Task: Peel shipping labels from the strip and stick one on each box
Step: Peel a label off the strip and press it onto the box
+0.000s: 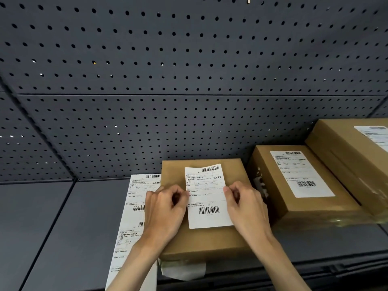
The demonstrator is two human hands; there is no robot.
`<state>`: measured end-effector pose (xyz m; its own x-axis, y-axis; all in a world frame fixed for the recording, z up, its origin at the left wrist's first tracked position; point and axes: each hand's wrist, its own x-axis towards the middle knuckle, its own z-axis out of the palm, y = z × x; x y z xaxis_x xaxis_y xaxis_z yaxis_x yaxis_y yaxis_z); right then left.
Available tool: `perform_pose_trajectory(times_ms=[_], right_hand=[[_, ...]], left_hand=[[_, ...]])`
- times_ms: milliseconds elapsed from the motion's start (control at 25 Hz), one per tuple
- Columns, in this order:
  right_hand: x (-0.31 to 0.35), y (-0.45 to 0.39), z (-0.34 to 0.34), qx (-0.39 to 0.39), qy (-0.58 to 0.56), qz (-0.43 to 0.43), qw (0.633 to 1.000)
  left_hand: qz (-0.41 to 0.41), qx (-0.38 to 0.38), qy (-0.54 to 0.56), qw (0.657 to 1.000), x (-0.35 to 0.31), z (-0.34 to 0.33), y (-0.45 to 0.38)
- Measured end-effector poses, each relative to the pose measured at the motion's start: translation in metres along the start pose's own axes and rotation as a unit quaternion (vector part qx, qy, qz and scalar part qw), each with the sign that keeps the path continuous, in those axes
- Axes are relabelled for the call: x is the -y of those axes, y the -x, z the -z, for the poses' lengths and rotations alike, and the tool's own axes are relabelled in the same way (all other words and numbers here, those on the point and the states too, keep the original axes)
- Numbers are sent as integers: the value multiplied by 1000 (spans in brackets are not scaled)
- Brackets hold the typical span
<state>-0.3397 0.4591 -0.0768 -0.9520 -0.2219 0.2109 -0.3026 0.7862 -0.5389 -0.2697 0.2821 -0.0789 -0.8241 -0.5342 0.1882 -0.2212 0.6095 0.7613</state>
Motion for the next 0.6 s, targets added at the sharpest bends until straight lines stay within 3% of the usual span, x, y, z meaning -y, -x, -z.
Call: perform_pose_trajectory(times_ms=[600], right_hand=[[-2, -11, -14, 2, 151, 74, 986]], left_hand=[[-80, 35, -180, 980, 2, -10, -13]])
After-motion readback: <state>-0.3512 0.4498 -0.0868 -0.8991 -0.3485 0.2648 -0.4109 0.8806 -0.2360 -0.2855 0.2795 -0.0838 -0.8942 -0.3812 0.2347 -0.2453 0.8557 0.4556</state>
